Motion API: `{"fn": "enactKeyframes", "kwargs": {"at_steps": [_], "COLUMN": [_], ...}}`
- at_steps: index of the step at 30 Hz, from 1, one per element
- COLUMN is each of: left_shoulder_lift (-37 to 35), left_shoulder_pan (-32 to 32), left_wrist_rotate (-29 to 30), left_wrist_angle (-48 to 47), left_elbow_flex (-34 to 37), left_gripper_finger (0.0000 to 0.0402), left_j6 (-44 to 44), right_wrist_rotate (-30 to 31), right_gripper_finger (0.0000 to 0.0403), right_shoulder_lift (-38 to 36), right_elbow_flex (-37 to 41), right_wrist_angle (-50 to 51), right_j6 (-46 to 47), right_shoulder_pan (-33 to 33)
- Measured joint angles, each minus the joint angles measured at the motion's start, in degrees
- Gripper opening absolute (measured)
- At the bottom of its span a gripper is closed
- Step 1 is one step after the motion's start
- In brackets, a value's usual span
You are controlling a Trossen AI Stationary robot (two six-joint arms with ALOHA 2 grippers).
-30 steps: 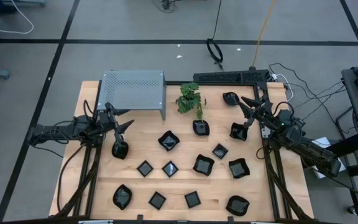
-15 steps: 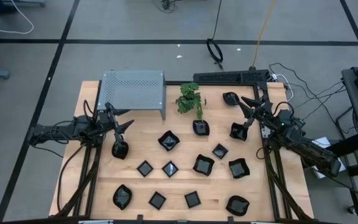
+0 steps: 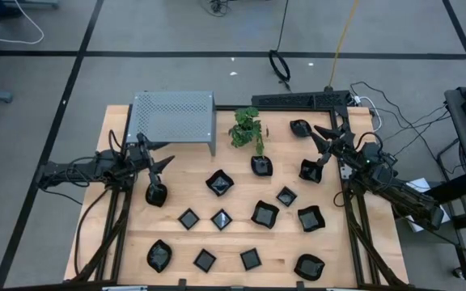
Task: Pick & Place Mini shaped plates
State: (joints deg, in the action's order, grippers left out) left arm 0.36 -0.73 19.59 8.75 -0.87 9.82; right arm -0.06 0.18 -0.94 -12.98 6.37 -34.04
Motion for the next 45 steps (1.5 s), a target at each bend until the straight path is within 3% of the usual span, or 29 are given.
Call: {"fn": "enactKeyframes", "kwargs": {"at_steps": [20,45], "left_shoulder_lift": [0.0,0.0], "left_shoulder_pan": [0.0,0.0], "left_wrist_rotate": [0.0,1.8], "left_wrist_angle": [0.4,3.6], "left_elbow_flex": [0.0,0.0], "left_gripper_finger": [0.0257,0.0257], "left_j6": [-0.3,-17.1], "right_wrist_rotate": [0.0,0.0], "right_gripper_finger": [0.0130,0.0130], "right_shoulder_lift": [0.0,0.0], "right_elbow_flex": [0.0,0.0], "right_wrist_angle": [0.0,0.0], "right_j6": [0.0,0.0], "right_shoulder_pan": [0.0,0.0]}}
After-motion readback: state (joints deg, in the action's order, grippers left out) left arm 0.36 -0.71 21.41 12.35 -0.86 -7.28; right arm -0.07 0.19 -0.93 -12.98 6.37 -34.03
